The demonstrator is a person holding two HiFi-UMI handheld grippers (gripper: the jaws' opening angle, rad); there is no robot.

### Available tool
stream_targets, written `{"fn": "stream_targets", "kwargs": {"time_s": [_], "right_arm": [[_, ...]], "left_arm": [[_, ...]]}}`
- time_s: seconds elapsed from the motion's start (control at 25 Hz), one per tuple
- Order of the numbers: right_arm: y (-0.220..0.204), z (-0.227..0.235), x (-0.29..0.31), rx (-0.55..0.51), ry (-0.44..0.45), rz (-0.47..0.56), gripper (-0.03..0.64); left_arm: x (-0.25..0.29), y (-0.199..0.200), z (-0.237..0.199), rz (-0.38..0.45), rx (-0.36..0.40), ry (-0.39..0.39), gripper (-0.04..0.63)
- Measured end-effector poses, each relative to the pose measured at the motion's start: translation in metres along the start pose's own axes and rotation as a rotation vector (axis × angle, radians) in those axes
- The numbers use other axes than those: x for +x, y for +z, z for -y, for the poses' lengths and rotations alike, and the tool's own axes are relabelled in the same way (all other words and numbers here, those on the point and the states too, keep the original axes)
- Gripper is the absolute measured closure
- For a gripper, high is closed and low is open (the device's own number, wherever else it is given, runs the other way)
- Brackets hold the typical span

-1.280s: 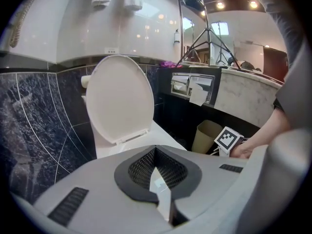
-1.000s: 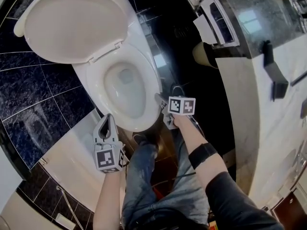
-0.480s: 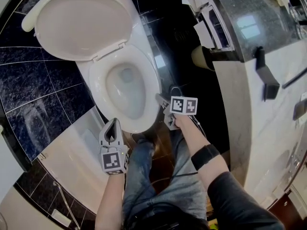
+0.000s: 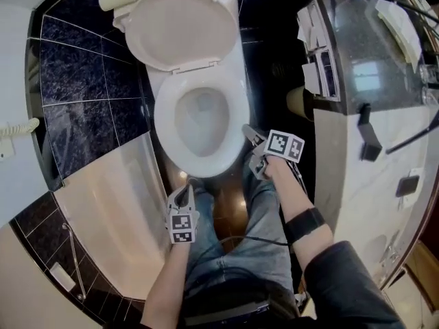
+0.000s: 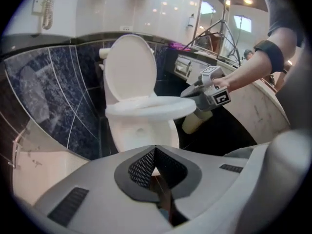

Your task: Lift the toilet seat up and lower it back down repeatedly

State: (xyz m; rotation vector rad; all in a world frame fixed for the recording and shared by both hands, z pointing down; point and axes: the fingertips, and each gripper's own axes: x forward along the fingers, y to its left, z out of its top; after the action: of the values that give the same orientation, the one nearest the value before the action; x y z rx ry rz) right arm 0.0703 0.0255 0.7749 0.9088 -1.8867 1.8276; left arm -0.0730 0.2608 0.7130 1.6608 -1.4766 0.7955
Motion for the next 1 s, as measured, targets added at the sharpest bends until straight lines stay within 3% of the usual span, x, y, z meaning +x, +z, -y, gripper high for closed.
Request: {"fn": "stream_targets", "kwargs": {"time_s": [0.12, 0.44, 0.72, 0.8, 0.88, 1.0], "right_arm": [[0.011, -0.018, -0.005, -0.017, -0.007, -0.009, 0.491], [0.028, -0.041, -0.009, -0.017, -0.012, -0.014, 0.489], [0.053, -0.074, -0.021, -0.010, 0.009, 0.003, 0.488], [0.061, -0.092, -0.029, -0.035, 0.037, 0.010, 0.537], [0.067, -0.106, -0.040, -0.076, 0.051, 0.015, 0.540], [0.072, -0.118, -0.056, -0.163, 0.032, 0.027, 0.593]], "left_arm": [[0.015, 0.013, 0.000, 0.012, -0.056, -0.013, 0.595], [0.017, 0.106, -0.011, 0.169, -0.152, 0.034, 0.595], [0.003, 0.152, -0.027, 0.211, -0.154, 0.078, 0.595], [-0.002, 0.172, -0.032, 0.229, -0.151, 0.084, 0.595], [-0.007, 0.193, -0.035, 0.246, -0.149, 0.088, 0.595], [-0.011, 0.220, -0.048, 0.281, -0.141, 0.117, 0.595]]}}
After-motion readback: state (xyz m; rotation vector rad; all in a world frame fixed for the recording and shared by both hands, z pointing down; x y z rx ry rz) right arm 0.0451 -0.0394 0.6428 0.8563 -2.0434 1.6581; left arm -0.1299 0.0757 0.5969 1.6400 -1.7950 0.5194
